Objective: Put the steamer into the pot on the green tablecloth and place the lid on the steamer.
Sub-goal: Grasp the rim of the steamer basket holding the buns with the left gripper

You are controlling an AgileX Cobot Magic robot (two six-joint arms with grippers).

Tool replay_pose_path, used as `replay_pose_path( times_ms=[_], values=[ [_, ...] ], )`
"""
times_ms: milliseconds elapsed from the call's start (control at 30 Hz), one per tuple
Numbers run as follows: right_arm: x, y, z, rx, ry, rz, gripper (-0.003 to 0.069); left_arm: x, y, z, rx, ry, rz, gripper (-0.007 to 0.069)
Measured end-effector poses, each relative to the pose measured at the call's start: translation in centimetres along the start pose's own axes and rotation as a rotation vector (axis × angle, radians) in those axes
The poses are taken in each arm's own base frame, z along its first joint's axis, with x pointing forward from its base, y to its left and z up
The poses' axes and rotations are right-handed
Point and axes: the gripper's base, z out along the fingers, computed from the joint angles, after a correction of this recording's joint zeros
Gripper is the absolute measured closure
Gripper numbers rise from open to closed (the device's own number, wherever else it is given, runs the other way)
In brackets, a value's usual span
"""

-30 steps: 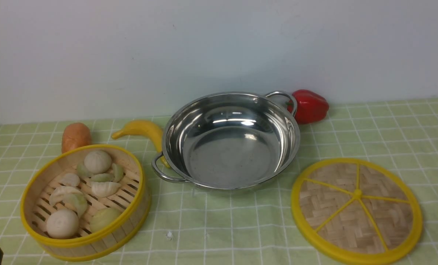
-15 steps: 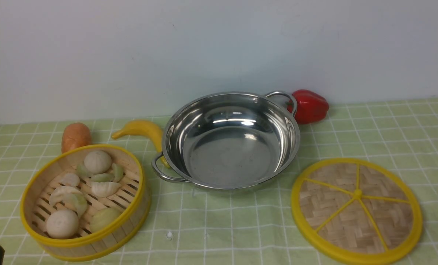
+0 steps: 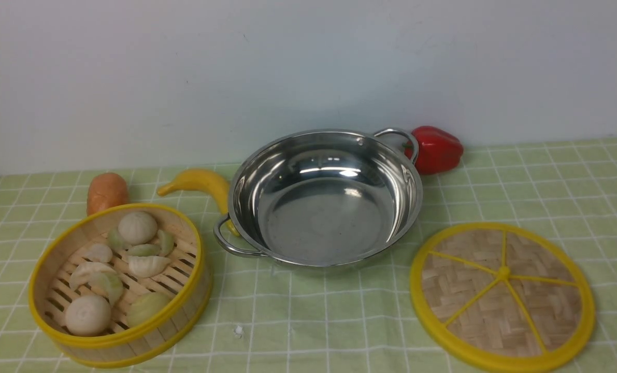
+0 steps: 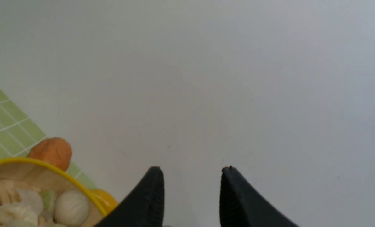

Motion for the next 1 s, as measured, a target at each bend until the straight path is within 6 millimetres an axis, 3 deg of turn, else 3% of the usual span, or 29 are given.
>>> replay_pose_path(
  times_ms=[167, 300, 400, 500, 533, 567, 633, 700, 733, 800, 833, 900, 933, 1000],
  values=[
    [-0.3, 0.3, 0.0, -0.034, -0.033, 0.024, 0.0419, -1.8, -1.0, -0.2, 0.122, -0.194, -0.084, 0.0382],
    [-0.7, 0.9, -0.1, -0.098, -0.080, 0.023, 0.0419, -4.7, -3.8, -1.1, 0.295, -0.406, -0.052, 0.0382],
    [-0.8, 1.4, -0.1, -0.152, -0.088, -0.032, 0.0419, -7.7, -7.9, -2.1, 0.349, -0.492, 0.157, 0.0382],
    [-0.6, 1.6, -0.2, -0.174, -0.070, -0.089, 0.0419, -9.0, -10.7, -1.2, 0.255, -0.364, 0.415, 0.0382],
    [-0.5, 1.6, -0.2, -0.177, -0.067, -0.098, 0.0419, -8.9, -10.8, -1.2, 0.241, -0.335, 0.452, 0.0382],
    [-0.4, 1.7, -0.2, -0.189, -0.055, -0.133, 0.0419, -8.7, -11.3, 0.2, 0.170, -0.176, 0.579, 0.0382],
    [-0.3, 1.8, -0.2, -0.197, -0.047, -0.157, 0.0419, -8.5, -11.8, 1.6, 0.125, -0.047, 0.642, 0.0382],
    [-0.1, 1.9, -0.2, -0.210, -0.030, -0.204, 0.0419, -7.6, -11.7, 4.5, 0.030, 0.220, 0.678, 0.0382],
    [-0.1, 1.9, -0.2, -0.211, -0.029, -0.206, 0.0419, -7.5, -11.6, 4.7, 0.023, 0.236, 0.680, 0.0382],
    [0.1, 1.9, -0.2, -0.211, -0.009, -0.242, 0.0419, -6.8, -10.9, 7.9, -0.092, 0.396, 0.620, 0.0382],
    [0.2, 1.9, -0.2, -0.211, -0.008, -0.244, 0.0419, -6.8, -10.8, 8.2, -0.108, 0.409, 0.605, 0.0382],
    [0.3, 1.9, -0.2, -0.210, 0.008, -0.273, 0.0419, -6.5, -9.5, 11.4, -0.246, 0.505, 0.541, 0.0382],
    [0.4, 1.9, -0.2, -0.210, 0.011, -0.278, 0.0419, -6.6, -9.3, 11.9, -0.279, 0.520, 0.528, 0.0382],
    [0.5, 1.9, -0.2, -0.214, 0.021, -0.297, 0.0419, -6.8, -7.0, 15.3, -0.481, 0.655, 0.505, 0.0382]
  ],
)
